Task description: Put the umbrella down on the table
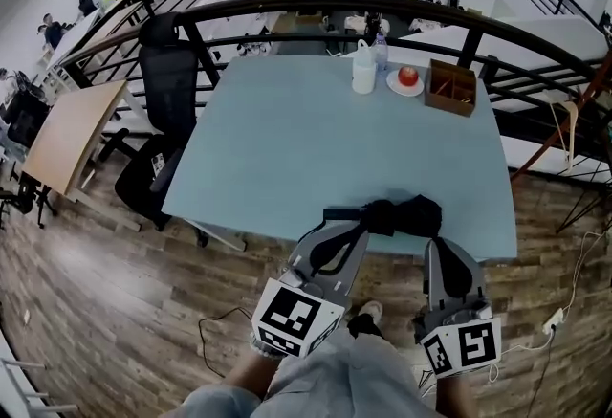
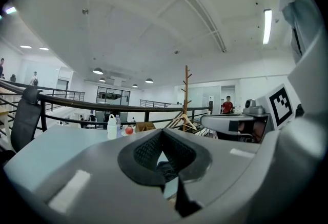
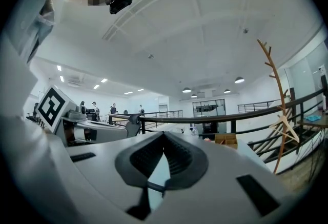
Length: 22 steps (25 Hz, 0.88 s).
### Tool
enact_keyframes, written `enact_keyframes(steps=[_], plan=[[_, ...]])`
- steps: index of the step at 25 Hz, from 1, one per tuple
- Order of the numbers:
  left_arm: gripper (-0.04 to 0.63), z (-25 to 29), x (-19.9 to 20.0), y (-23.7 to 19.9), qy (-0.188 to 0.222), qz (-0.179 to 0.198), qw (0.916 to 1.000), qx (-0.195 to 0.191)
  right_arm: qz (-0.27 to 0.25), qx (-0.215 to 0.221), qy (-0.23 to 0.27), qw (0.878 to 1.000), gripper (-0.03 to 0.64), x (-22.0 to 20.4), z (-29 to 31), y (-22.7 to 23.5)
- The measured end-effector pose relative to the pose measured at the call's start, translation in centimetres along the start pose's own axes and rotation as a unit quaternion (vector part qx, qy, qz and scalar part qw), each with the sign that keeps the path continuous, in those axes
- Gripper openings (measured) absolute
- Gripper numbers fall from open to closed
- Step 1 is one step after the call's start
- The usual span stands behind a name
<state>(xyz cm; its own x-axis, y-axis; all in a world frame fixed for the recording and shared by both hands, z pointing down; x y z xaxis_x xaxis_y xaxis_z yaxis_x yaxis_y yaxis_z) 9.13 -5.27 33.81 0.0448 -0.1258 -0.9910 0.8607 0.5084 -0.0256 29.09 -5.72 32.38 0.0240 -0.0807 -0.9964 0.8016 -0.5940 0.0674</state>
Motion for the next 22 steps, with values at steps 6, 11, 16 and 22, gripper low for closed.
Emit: enact_keyframes(steps=[6,11,16,22], plan=[[0.005,-2.8,-1.3,0.9,-0.004,-0.016,0.9996,-0.025,0.007,-0.002,-0.009,1.000,-0.005,-1.2,-1.8,-3.6],[0.005,-4.2,-1.7,1.2,-0.012,-0.007,0.9993,-0.034,0.005,-0.014,-0.012,1.000,-0.004,-1.2,-3.1,-5.2],[0.005,-4.0,-1.5,1.8,-0.012,-0.002,0.9991,-0.040,0.002,-0.020,-0.005,1.000,-0.005,-0.8,-3.9,-4.8],[0.005,-2.8,-0.6,2.6,0.000,-0.005,0.9994,-0.034,-0.006,-0.009,0.003,1.000,-0.005,0.1,-3.8,-3.4]])
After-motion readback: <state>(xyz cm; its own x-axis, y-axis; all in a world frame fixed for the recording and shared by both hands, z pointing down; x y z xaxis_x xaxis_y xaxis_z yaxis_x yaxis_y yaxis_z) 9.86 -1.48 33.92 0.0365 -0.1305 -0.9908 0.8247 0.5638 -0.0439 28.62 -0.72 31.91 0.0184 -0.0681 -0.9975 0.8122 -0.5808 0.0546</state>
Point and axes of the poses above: the fingertips, and each gripper's own axes: z forward along the fingers, y to its right, x out of its top, the point moved 9 cm from there along -z, backward along the fingers, and after that the axes turned 3 degrees about z, right-handed, at the moved point
